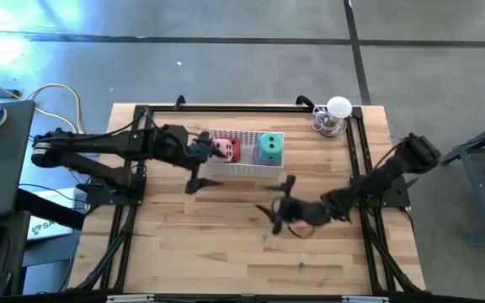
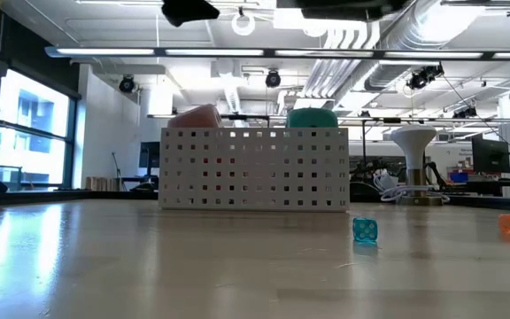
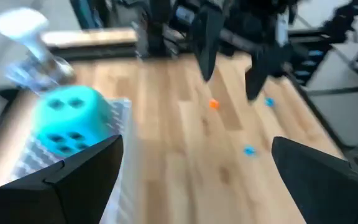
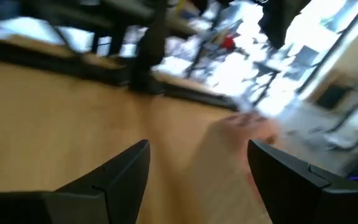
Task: Pick & Place Dice
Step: Put the small orange die into the white bin
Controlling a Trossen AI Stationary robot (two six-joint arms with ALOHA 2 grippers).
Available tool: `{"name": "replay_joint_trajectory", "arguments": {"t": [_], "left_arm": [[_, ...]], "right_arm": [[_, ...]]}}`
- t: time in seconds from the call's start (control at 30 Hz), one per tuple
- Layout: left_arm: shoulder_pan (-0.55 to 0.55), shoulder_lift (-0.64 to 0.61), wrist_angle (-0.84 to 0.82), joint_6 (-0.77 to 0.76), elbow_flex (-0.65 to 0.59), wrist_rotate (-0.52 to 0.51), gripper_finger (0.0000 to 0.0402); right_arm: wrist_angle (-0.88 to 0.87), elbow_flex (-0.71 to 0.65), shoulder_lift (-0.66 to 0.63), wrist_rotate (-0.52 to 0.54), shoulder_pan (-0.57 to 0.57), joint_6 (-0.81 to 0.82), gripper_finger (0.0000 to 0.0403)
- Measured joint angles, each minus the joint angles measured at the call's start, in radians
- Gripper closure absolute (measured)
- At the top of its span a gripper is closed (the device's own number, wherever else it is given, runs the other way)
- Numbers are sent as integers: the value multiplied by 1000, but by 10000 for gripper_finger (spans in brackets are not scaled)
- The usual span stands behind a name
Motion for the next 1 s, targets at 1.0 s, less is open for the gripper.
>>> {"name": "replay_joint_trajectory", "arguments": {"t": [1.0], "left_arm": [[-258,424,233,-86,-2,-4,2]], "right_arm": [[-1112,-1,-18,-584,217,1511,141]]}}
